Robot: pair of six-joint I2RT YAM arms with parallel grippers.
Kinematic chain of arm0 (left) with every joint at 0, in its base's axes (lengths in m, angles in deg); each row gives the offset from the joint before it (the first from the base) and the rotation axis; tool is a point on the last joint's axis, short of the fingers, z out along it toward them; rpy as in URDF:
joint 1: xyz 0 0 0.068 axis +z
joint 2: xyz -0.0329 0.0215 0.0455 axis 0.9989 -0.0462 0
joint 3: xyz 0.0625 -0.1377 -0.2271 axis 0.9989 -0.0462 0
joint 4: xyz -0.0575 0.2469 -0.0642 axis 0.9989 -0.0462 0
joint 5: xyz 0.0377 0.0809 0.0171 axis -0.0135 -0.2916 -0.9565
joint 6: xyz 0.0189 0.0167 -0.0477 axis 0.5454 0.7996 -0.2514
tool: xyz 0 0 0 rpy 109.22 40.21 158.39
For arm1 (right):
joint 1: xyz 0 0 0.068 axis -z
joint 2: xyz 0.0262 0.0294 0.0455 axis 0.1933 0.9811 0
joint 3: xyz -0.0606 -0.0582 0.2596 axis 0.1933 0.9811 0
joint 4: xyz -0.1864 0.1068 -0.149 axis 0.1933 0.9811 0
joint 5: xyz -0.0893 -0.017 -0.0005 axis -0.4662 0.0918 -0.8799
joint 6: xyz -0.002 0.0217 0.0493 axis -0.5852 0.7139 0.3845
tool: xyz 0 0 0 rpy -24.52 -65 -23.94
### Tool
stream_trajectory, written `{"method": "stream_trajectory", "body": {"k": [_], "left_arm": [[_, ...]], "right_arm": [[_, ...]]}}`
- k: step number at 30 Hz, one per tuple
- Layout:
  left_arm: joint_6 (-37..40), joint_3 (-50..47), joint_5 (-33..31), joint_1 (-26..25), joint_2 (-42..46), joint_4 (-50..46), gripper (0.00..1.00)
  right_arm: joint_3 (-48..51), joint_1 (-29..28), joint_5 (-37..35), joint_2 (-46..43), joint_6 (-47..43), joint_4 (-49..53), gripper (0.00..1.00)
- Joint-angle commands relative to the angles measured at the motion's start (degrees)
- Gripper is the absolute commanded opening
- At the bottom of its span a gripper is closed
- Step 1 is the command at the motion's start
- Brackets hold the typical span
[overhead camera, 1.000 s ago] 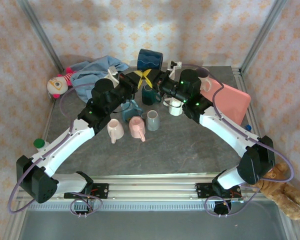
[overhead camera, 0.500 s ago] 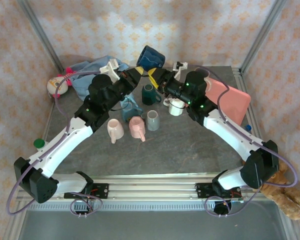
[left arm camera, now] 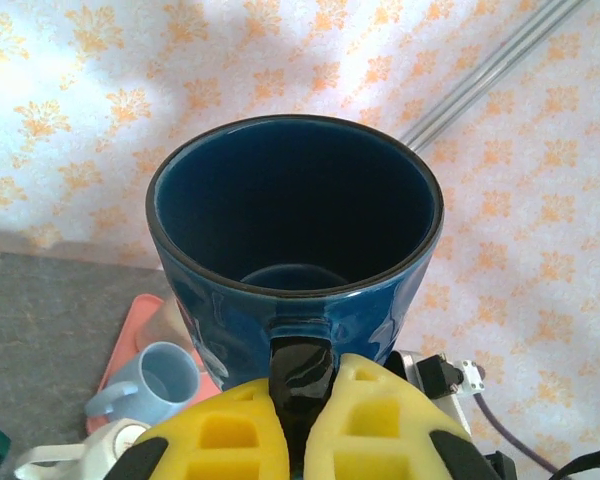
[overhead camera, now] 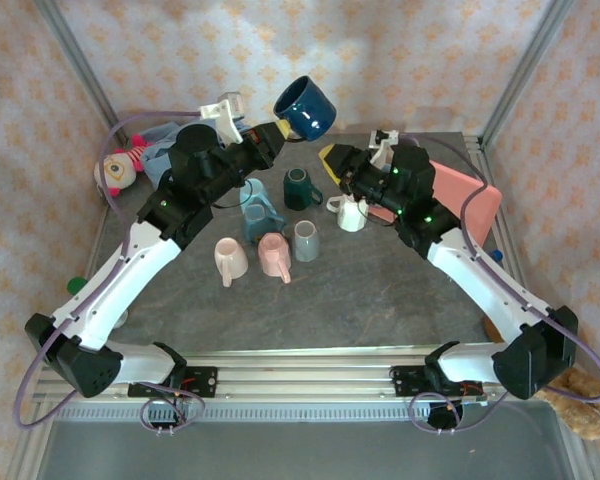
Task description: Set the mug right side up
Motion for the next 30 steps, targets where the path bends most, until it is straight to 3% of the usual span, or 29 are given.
{"method": "stream_trajectory", "body": {"k": [1,8,16,21,30], "left_arm": [[5.4,3.6,1.9,0.5,-0.2,2.2,0.00],[12.9,6.1,2.6,0.4,-1.6,-1.4,0.00],[18.0,-2.1,3.0,-0.7,-0.1,6.3,0.00],[21.2,-1.6,3.3,-2.8,-1.8,5.3,0.00],[24.3,-0.8,1.7,-4.4,-4.4,4.2,0.00]], "right_arm": [[-1.0,0.1,0.2,-2.4,-5.7,6.1,0.36],[-6.7,3.4,0.5,-2.8,-16.6,24.1,0.37],[-10.2,16.4,3.0,-2.8,-25.1,40.8,0.39],[-8.6,23.1,4.8,-3.6,-23.9,41.5,0.39],[-6.8,23.8,7.4,-3.0,-23.1,38.8,0.39]]}}
